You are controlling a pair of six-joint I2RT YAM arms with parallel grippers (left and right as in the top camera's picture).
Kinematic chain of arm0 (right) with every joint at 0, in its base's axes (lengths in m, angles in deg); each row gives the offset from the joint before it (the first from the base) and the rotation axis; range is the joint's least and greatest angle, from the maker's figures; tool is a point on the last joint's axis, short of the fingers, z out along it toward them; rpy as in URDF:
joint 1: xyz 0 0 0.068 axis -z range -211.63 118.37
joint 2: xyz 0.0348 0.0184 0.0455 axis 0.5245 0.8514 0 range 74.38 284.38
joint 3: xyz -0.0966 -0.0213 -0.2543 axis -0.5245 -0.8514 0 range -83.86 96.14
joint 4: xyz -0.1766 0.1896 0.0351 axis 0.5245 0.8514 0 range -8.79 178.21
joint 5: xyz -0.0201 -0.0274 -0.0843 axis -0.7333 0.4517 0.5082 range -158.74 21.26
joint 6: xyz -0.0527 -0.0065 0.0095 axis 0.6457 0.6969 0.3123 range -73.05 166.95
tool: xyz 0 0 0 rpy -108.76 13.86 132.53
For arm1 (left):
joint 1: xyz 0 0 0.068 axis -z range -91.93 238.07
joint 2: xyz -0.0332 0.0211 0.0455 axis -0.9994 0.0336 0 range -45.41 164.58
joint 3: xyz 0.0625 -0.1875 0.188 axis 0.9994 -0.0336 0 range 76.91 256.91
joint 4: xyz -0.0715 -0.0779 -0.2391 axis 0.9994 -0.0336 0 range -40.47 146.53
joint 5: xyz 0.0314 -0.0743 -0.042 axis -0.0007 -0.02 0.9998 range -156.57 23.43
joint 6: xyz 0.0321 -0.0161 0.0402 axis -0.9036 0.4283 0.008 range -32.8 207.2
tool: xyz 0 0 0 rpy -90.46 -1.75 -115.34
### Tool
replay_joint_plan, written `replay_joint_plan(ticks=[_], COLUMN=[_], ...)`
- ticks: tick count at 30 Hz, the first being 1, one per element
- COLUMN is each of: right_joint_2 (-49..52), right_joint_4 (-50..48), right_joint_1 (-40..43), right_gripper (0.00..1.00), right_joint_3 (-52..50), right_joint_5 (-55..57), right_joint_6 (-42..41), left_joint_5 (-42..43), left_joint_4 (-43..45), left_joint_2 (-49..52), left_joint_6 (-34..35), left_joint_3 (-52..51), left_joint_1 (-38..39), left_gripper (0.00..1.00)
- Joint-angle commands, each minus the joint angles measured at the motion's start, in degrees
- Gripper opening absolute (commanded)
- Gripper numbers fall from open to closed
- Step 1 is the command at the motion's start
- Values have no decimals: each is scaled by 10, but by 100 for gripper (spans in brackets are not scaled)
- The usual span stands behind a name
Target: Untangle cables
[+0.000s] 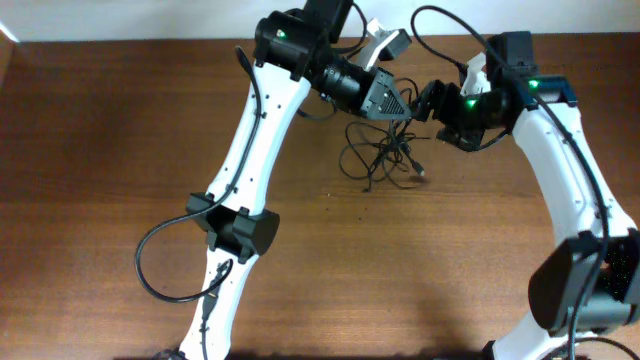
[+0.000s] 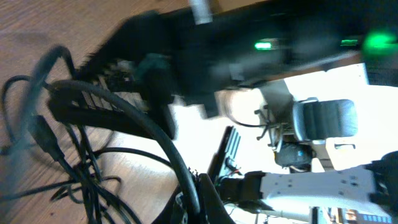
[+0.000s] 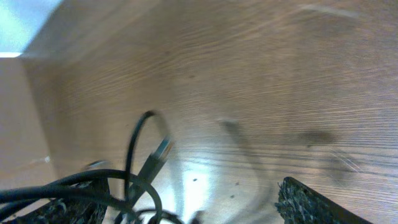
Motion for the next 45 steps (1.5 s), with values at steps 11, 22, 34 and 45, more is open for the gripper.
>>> replay_joint_plan(ticks=[11, 22, 34, 45], right_joint_2=[50, 30, 30, 30], right_joint_4=[24, 98, 172, 214], right_joint_1=[7, 66, 232, 246], right_gripper=[84, 54, 44, 43], right_joint_3=[-45, -8, -8, -8], right_joint_5=[94, 68, 136, 166], right_joint_6=[-9, 82, 144, 156], left_joint_5=[231, 200, -326, -430], left_joint_4=[264, 263, 111, -18], left_joint_2=[-108, -114, -114, -109], left_joint_6=[143, 144, 140, 60], left_joint_3=[5, 5, 4, -159], left_joint_1=[-151, -167, -168, -117], left_gripper=[0, 0, 0, 0])
